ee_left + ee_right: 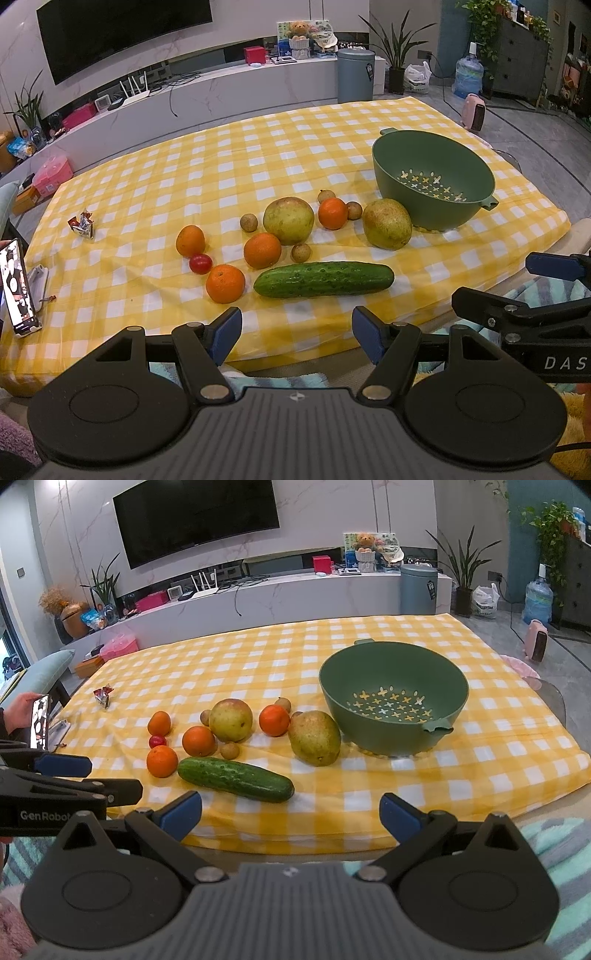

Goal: Organize fruits

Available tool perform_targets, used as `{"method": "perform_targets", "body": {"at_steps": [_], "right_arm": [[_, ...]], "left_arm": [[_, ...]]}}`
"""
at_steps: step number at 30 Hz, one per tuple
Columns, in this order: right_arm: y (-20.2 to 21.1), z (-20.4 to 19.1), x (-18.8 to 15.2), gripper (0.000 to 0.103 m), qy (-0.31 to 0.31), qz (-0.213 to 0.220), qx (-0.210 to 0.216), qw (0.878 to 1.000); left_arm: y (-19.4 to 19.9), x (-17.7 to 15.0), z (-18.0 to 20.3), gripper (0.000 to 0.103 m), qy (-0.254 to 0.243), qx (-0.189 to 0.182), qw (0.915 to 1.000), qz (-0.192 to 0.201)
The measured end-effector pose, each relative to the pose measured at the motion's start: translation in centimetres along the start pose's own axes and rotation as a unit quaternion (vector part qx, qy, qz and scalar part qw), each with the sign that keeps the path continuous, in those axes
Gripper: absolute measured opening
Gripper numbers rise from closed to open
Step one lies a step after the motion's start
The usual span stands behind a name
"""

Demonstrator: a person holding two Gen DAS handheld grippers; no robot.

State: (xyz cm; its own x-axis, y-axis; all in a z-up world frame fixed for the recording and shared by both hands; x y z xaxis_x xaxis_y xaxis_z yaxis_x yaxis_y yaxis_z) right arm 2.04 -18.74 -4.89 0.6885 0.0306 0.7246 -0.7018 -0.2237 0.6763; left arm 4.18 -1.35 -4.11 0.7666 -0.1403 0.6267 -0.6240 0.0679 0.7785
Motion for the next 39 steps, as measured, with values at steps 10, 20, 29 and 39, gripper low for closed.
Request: {"method": "perform_targets", "body": {"at_steps": [10,20,29,39], "right_arm": [[0.0,0.0,0.0,0.099,-0.001,0.0,0.001,1.0],[-1.0,0.8,0.9,0.096,-0.022,0.038,-0.003,0.999],[-6.0,1.4,3.3,0.081,-0.025,0.046,0.002,0.999],[-14.3,2.1,3.1,0.075,-0.046,0.002,0.022,0.999]], "left_arm": [[0.0,0.0,0.0,0.08,0.0,0.0,1.0,0.0],[-1.0,1.9,0.1,0.081,-0.021,-0.009,0.9997,0.011],[-4.2,5.4,-1.0,0.084,-0.033,-0.017,0.9993,0.006],[-11.7,7.9,-0.3,0.084,-0.108,-0.056,0.9923,-0.023]]}}
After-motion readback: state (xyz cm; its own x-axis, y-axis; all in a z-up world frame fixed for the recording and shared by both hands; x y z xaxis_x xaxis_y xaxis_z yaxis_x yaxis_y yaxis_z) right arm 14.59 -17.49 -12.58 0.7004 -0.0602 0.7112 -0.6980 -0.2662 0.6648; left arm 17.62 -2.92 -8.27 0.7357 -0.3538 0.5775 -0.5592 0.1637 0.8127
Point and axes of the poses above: each gripper's, at about its wrist camera, not at the fingertips, and y roughly against the way its jaws point, z to its right, x to its top, the point moved 6 cm from there along -y, roughly the way its jaws point, and after that the axes turned 3 degrees about -x, right-handed, at the moved point
